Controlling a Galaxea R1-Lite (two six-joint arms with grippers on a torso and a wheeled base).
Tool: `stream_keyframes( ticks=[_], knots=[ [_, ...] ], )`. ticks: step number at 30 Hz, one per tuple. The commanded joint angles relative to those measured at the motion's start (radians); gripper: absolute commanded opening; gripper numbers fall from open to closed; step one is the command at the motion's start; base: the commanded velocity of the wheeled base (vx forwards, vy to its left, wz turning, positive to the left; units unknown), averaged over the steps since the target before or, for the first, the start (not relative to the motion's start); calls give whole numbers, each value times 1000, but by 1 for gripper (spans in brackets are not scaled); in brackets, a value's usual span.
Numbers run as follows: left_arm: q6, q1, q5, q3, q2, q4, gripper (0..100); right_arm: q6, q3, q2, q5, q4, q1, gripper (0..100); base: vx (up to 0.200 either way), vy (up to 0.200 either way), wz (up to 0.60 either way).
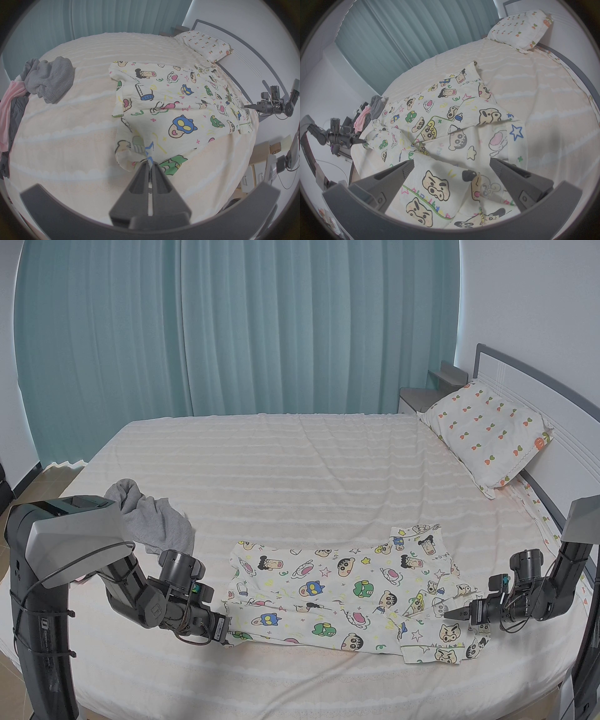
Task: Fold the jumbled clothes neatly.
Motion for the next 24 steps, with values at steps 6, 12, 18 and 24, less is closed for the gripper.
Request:
stream_keyframes(
  ticks=[6,12,18,24],
  knots=[
    [-1,-1,0,5,4,-11,0,-57,-37,73,9,21,3,100,0,0,0],
    [-1,-1,-1,5,4,-11,0,-90,-37,79,11,22,5,0,0,0,0],
    [-1,-1,0,5,6,-11,0,-110,-32,80,9,22,6,0,0,0,0],
    [-1,-1,0,6,6,-11,0,-116,-26,74,14,16,3,0,0,0,0]
  ],
)
